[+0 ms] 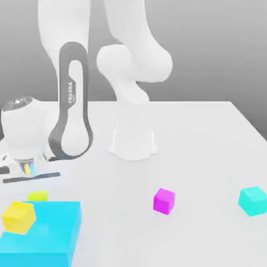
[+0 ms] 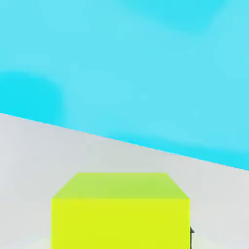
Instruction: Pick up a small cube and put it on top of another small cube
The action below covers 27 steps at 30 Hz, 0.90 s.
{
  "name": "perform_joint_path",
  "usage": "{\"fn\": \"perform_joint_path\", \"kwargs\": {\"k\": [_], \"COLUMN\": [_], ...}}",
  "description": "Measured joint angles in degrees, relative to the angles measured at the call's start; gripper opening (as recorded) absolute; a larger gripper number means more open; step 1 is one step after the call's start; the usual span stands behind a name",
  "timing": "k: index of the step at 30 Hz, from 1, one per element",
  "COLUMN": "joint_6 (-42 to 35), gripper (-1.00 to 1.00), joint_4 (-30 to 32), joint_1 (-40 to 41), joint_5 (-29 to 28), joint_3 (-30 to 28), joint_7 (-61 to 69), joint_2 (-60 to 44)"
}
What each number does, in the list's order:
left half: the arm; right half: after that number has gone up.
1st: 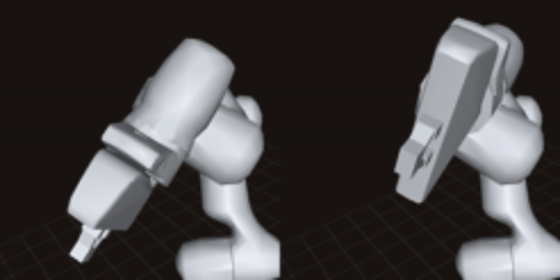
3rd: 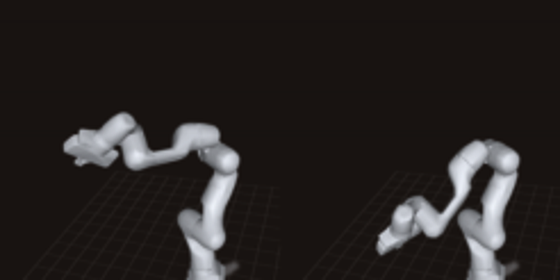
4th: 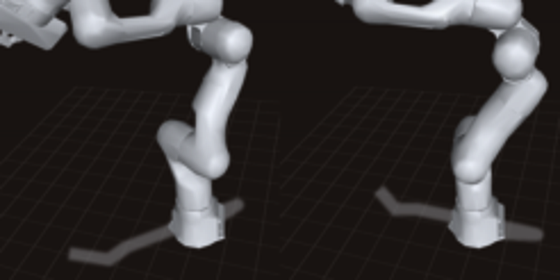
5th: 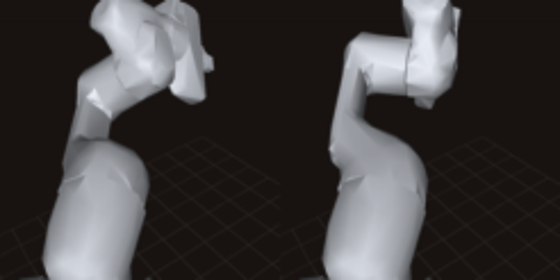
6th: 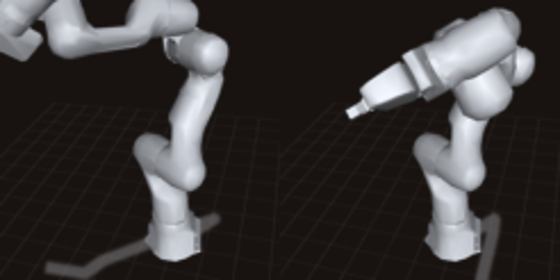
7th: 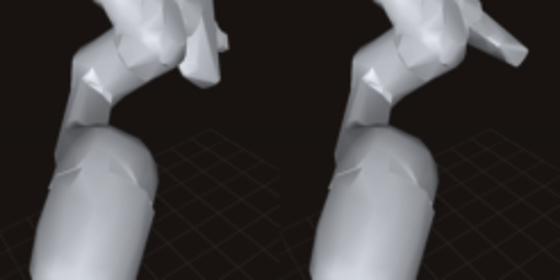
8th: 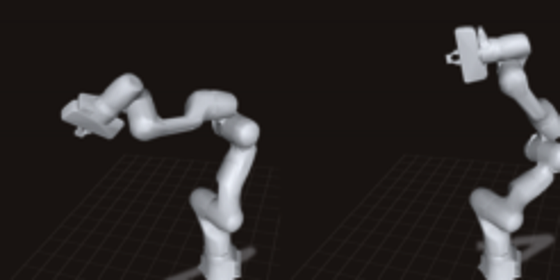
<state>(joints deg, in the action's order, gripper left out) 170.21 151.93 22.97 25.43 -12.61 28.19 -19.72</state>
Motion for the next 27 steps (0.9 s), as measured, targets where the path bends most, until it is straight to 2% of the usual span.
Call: {"fn": "perform_joint_path", "kwargs": {"k": [5,7,16,27], "joint_6": [-6.4,-8.7,-13.8,-19.7], "gripper": [-1.00,-1.00,-1.00,-1.00], "joint_4": [2.4,2.9,-0.2,-4.8], "joint_1": [-6.3,-8.3,-25.6,-53.4], "joint_5": [-11.8,-16.0,-21.3,-25.8], "joint_3": [-9.0,-9.2,5.8,22.3], "joint_7": [-9.0,-11.9,-12.5,-11.5], "joint_2": [9.2,12.1,14.4,16.1]}}
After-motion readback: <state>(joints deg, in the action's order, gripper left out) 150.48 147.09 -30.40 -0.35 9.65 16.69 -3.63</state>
